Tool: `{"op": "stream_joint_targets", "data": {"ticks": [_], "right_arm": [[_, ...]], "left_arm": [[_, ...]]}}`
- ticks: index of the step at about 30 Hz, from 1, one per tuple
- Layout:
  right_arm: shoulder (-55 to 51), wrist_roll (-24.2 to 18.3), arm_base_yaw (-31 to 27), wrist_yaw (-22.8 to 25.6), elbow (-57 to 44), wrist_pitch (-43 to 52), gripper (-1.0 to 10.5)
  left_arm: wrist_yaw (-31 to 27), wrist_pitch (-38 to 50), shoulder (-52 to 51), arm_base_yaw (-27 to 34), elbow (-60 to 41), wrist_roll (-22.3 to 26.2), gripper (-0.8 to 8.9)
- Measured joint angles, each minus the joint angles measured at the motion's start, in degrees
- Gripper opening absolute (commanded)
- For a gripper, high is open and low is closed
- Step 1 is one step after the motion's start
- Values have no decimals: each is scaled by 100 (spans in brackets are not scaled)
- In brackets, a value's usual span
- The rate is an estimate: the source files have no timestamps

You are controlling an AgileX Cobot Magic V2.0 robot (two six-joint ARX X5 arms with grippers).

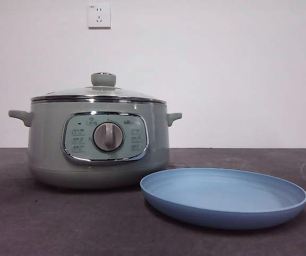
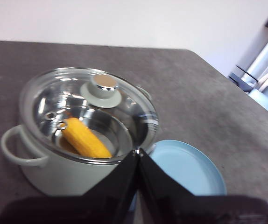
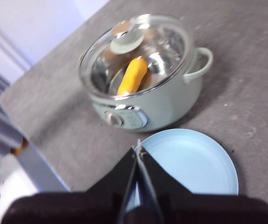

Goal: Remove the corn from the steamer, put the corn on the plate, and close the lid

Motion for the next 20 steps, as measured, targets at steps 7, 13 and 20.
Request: {"op": "stream_joint_targets", "data": {"ticks": [7,13,20], "right_arm": [[186,-387,293,7,177,-236,7],[186,-415,295,11,177,-234,315],[186,-402,295,13,177,-234,603]], "left_arm": [[105,-151,188,0,243,129,-3],[105,-149,188,0,243,136,368],[107,-146,188,0,243,138,523]]}}
